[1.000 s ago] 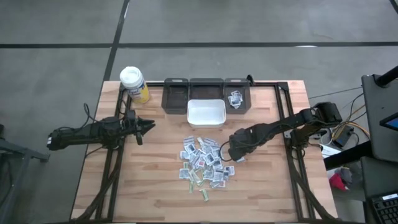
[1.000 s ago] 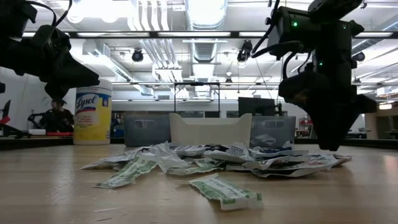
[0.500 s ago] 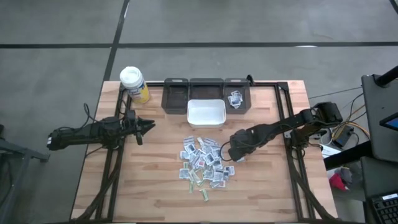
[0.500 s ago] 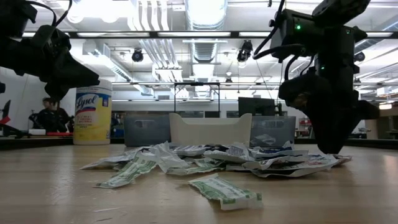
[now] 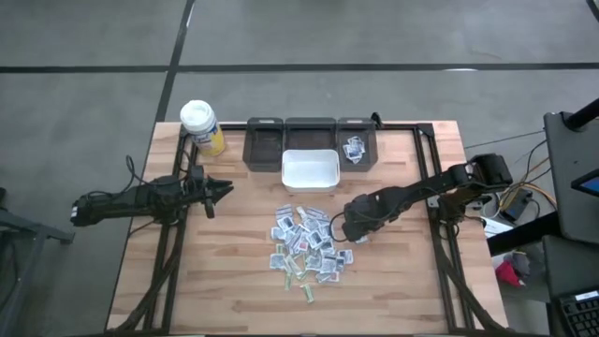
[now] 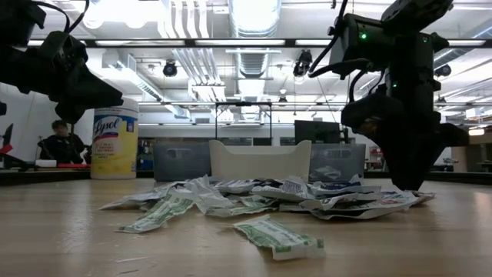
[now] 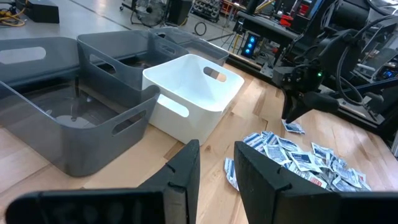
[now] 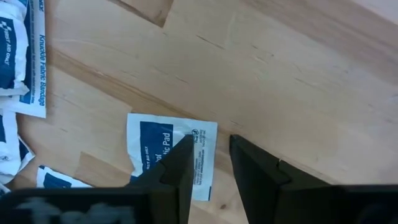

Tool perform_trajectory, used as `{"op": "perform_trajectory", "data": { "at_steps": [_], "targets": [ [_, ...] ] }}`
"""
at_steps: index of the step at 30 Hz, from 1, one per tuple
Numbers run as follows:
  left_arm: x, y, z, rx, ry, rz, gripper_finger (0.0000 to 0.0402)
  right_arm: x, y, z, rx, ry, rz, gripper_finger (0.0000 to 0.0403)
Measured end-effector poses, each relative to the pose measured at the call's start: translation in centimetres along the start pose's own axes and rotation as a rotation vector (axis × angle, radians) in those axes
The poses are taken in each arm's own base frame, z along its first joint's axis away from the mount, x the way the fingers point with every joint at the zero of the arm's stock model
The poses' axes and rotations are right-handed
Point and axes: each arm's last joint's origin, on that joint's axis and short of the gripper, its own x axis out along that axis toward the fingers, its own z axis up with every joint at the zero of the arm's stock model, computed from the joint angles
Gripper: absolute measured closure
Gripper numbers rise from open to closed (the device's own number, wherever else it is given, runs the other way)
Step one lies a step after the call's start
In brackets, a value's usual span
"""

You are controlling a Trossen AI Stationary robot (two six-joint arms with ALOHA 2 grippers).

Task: Pick & Place First Aid Supplies
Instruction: Put the blue alcohol pad into the right black bin

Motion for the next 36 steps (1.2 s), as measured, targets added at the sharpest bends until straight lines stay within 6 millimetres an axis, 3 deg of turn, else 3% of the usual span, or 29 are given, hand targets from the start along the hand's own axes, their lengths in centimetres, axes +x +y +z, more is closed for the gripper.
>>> {"op": "perform_trajectory", "data": {
  "at_steps": [22,36],
  "targets": [
    [0.0,0.0,0.0,0.0,0.0,0.0,0.0307,-0.43,0.72,0.22,-0.022,-0.022,0.013,0.0391],
    [0.0,0.0,-0.01,0.0,0.0,0.0,0.0307,-0.86,0.72,0.19,-0.022,-0.025,0.015,0.0394]
  ]
}}
